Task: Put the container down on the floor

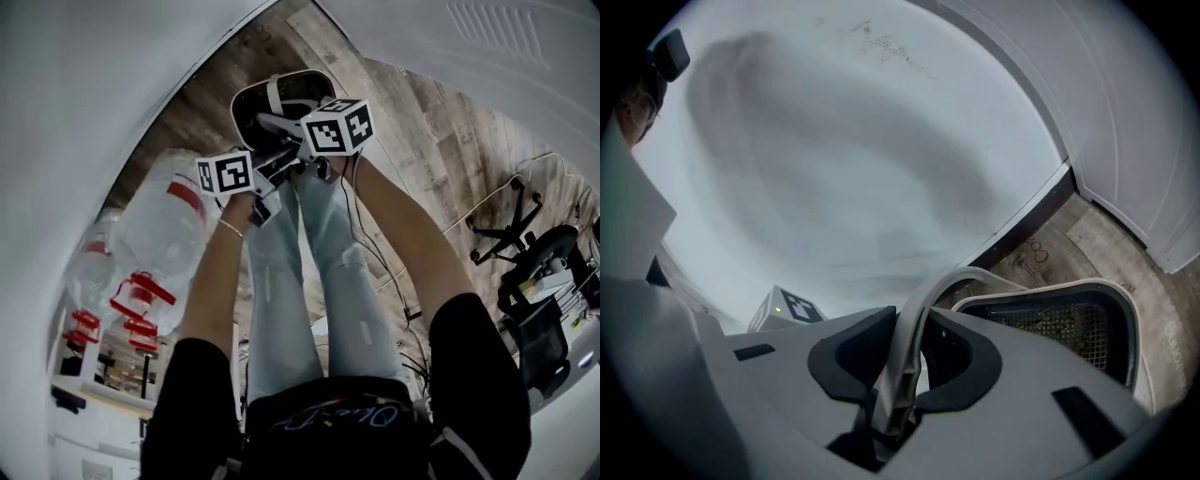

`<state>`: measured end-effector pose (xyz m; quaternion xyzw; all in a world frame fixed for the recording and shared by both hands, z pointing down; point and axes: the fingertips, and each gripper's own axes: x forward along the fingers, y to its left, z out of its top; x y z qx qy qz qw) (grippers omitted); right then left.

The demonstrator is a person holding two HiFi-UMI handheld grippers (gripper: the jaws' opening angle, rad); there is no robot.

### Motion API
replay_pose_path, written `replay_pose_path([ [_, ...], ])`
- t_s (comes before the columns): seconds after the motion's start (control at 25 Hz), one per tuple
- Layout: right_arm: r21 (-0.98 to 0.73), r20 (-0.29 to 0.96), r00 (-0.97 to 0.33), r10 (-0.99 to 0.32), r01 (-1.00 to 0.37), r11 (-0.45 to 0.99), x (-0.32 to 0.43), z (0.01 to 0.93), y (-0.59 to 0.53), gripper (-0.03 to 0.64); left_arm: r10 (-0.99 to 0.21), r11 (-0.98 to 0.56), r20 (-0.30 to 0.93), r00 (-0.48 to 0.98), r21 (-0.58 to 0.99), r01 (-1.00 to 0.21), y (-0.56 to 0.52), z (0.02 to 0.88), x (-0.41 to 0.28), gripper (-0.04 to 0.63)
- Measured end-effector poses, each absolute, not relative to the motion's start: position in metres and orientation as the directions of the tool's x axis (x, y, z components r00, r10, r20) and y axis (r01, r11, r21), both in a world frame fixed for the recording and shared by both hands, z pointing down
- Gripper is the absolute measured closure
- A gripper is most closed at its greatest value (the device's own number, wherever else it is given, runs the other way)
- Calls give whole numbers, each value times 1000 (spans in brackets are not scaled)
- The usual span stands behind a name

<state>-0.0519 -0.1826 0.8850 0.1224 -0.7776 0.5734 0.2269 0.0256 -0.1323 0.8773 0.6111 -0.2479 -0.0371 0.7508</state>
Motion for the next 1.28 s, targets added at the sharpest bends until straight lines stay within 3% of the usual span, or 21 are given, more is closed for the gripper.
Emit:
replay_pose_path([
  [0.44,-845,493,-864,100,-448,293,-47,890,-177,538,-334,252,354,874,927,-279,-128,880,34,531],
  [0.88,-830,529,-843,97,-490,265,-42,895,-174,483,-299,255,400,867,908,-331,-123,882,42,528],
  [1.28,-818,557,-827,81,-529,225,-35,890,-178,453,-325,294,471,821,875,-385,-127,882,16,405],
])
